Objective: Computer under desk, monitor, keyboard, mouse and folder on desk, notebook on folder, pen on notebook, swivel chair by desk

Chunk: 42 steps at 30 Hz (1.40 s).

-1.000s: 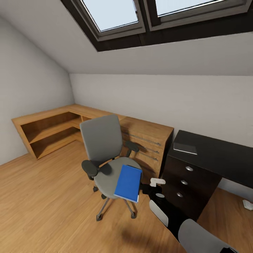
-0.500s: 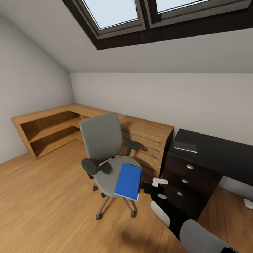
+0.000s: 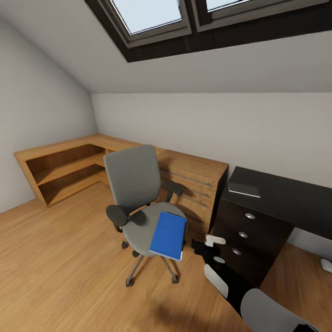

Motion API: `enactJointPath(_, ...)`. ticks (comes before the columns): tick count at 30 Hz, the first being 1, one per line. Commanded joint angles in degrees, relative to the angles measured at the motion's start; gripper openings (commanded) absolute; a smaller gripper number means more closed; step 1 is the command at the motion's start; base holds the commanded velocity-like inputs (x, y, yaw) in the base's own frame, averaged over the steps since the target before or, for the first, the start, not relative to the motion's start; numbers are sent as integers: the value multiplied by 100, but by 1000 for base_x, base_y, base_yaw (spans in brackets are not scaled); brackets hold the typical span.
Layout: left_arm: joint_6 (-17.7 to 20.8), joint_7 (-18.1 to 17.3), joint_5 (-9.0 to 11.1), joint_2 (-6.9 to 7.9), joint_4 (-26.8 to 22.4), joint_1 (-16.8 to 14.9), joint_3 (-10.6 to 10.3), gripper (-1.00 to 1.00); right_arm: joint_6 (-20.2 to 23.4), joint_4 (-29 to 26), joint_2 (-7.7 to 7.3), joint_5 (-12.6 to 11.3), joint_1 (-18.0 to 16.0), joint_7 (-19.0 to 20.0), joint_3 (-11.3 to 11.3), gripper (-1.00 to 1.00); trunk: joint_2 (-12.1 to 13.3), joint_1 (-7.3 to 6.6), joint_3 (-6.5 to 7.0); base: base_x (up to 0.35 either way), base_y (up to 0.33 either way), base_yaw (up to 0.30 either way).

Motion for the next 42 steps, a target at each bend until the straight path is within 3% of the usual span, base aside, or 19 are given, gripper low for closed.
enactJointPath(1, -42, 49, 58, 6, -8, -1, -47, 100, -36, 22, -30, -141, -6, 56, 48, 100, -45, 23, -23, 0, 0, 0)
enactJointPath(8, -55, 51, 53, -5, -8, -1, -41, 100, -40, 214, -222, -838, -6, 1008, 44, 100, -325, 176, -149, 0, 0, 0)
enactJointPath(11, -57, 52, 52, -10, -8, -1, -40, 100, -38, 268, -377, -1251, -6, 1633, 48, 100, -446, 242, -203, 0, 0, 0)
enactJointPath(15, -57, 49, 52, -13, -8, 0, -41, 100, -32, 306, -509, -1610, -6, 2175, 47, 100, -606, 330, -275, 0, 0, 0)
enactJointPath(22, -58, 48, 43, -27, -13, -4, -44, 100, -8, 488, -655, -2152, -6, 2788, 39, 100, -887, 484, -400, 0, 0, 0)
enactJointPath(25, -53, 49, 33, -51, -112, -1, -49, 100, 9, 525, -787, -2384, -6, 2970, 42, 100, -1007, 550, -454, 0, 0, 0)
enactJointPath(29, -12, 84, 18, -32, -695, -2, -52, 100, 110, 539, -891, -2692, -6, 3213, 43, 100, -1168, 638, -526, 0, 0, 0)
enactJointPath(34, 206, 99, -58, 69, -1411, -1, -53, 100, 453, 567, -957, -2807, -6, 3563, 42, 100, -1368, 747, -616, 0, 0, 0)
enactJointPath(39, 1089, 108, -237, 196, -2289, 0, -9, 100, 697, 619, -1050, -2836, -6, 4005, 39, 100, -1569, 857, -706, 0, 0, 0)
enactJointPath(42, 1635, 109, -276, 226, -2797, 1, 131, 100, 851, 628, -1078, -2841, -6, 4245, 36, 100, -1689, 923, -760, 0, 0, 0)
